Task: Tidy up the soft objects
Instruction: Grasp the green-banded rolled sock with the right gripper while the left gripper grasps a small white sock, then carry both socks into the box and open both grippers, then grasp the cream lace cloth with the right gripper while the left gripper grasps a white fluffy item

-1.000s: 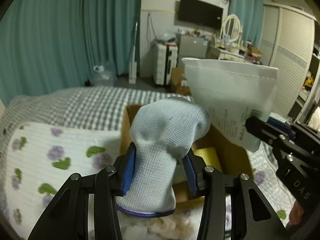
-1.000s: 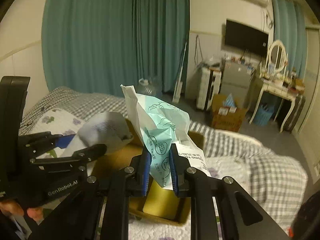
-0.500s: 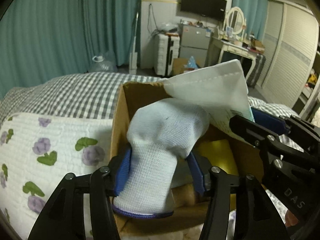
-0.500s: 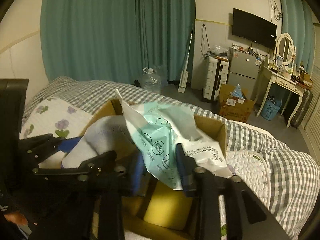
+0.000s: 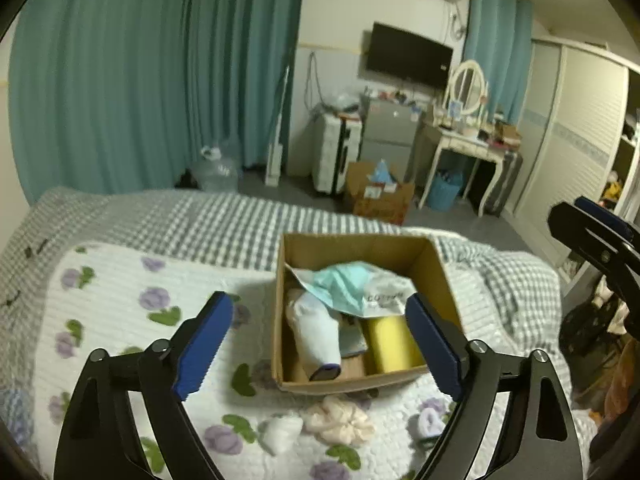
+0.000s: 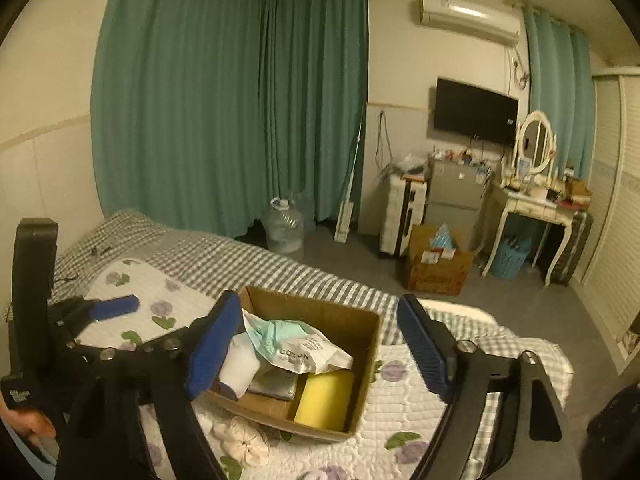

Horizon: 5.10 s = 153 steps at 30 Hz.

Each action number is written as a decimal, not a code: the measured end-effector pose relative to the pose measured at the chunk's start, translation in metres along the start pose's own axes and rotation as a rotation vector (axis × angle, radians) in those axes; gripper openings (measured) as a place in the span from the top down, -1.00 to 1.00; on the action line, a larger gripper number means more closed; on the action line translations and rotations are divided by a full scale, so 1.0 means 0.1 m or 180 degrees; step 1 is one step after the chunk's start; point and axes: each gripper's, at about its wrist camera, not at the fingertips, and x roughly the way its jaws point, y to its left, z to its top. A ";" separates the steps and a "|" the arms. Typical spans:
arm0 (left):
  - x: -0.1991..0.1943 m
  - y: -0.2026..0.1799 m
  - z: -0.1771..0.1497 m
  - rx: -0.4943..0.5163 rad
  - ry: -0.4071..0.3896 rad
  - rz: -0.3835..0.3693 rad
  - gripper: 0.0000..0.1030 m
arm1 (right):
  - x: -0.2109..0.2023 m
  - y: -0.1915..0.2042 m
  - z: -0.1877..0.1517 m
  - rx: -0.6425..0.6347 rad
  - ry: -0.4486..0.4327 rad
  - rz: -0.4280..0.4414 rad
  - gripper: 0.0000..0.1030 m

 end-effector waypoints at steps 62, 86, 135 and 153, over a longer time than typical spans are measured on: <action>0.42 -0.03 -2.03 -0.0043 0.0946 -0.0241 0.48 | 0.74 0.12 -2.47 0.0257 0.1616 0.0076 0.49; -0.25 -0.30 -0.33 0.0169 0.0062 -0.0447 0.48 | -0.06 0.06 -0.60 0.0040 0.0464 0.0150 0.50; -0.27 -0.01 -0.50 0.0522 -0.0087 0.0062 -1.00 | -0.01 -0.02 -0.65 0.0110 0.0415 -0.0183 -1.00; 0.92 0.55 -1.65 0.0331 0.0775 0.0411 -1.00 | 1.38 0.55 -1.94 0.0065 0.1182 0.0253 -0.98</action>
